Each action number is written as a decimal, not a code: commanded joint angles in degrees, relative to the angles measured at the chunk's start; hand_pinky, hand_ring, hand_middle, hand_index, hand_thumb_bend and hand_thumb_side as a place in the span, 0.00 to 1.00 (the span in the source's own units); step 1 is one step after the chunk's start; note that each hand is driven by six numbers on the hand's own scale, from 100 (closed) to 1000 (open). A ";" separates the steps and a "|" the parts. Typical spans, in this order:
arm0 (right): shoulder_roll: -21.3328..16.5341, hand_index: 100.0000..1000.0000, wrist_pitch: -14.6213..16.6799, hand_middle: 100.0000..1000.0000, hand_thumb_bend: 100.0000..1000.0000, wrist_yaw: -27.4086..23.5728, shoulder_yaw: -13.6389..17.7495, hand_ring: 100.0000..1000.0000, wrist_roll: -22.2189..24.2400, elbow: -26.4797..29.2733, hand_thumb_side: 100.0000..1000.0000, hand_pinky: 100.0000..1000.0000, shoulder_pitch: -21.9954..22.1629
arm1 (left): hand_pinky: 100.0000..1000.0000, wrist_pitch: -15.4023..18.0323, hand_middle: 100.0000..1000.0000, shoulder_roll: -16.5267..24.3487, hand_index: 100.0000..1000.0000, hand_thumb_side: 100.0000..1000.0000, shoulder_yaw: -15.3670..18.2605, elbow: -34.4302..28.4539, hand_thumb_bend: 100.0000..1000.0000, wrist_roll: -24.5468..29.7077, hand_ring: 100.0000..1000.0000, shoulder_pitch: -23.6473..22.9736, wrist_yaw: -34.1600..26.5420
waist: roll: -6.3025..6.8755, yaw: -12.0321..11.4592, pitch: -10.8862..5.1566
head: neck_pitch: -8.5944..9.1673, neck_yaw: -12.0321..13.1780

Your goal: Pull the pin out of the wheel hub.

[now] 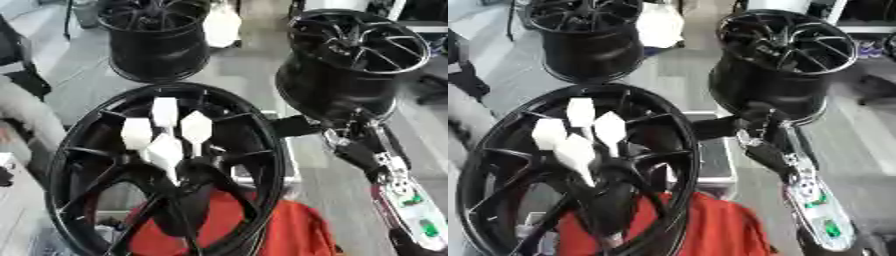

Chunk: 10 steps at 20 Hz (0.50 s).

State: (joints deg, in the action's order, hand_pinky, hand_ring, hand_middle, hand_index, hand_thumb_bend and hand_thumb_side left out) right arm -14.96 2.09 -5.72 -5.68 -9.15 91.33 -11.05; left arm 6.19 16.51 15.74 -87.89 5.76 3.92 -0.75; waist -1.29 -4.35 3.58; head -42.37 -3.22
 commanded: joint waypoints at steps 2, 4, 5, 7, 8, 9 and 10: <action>-0.71 0.76 0.09 0.63 0.16 -0.09 0.02 0.58 0.34 1.51 0.02 0.58 -0.68 | 0.47 0.15 0.39 0.93 0.73 0.55 0.18 -1.24 0.00 0.28 0.47 0.63 -0.26 | 0.14 -0.02 -0.36 | -0.07 0.02; -0.70 0.76 0.08 0.63 0.16 -0.04 0.06 0.58 0.33 1.50 0.02 0.58 -0.69 | 0.46 0.22 0.39 1.08 0.73 0.55 0.17 -1.30 0.00 0.36 0.47 0.70 -0.32 | 0.16 0.04 -0.35 | -0.24 -0.02; -0.66 0.76 0.08 0.63 0.16 -0.06 0.07 0.58 0.31 1.48 0.02 0.58 -0.61 | 0.46 0.26 0.39 1.21 0.73 0.55 0.13 -1.32 0.00 0.46 0.47 0.75 -0.35 | 0.17 0.05 -0.39 | -0.28 0.00; -0.64 0.76 0.05 0.63 0.17 -0.06 0.02 0.58 0.30 1.44 0.02 0.58 -0.59 | 0.46 0.41 0.39 1.68 0.73 0.55 0.16 -1.51 0.00 0.64 0.47 0.78 -0.42 | 0.20 0.05 -0.48 | -0.15 0.04; -0.62 0.76 0.06 0.63 0.17 -0.04 -0.01 0.58 0.29 1.45 0.02 0.58 -0.60 | 0.47 0.50 0.40 2.02 0.73 0.54 0.20 -1.66 0.00 0.69 0.47 0.79 -0.47 | 0.20 0.12 -0.51 | -0.08 0.03; -0.64 0.76 0.05 0.62 0.17 -0.02 0.02 0.58 0.24 1.45 0.02 0.58 -0.61 | 0.47 0.67 0.40 2.65 0.73 0.54 0.17 -1.94 0.00 0.80 0.48 0.89 -0.56 | 0.21 0.25 -0.53 | 0.00 -0.02; -0.66 0.76 0.03 0.62 0.17 0.02 0.05 0.58 0.15 1.45 0.01 0.58 -0.60 | 0.47 0.90 0.40 3.65 0.73 0.54 0.03 -2.33 0.00 1.08 0.48 1.04 -0.82 | 0.23 0.36 -0.56 | 0.00 -0.03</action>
State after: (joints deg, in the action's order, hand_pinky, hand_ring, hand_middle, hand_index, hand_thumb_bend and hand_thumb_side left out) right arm -14.91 2.01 -5.72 -5.70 -9.08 91.33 -11.05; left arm 6.86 17.71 15.71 -88.62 6.55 4.16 -1.12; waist -1.25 -3.98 3.55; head -42.69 -3.22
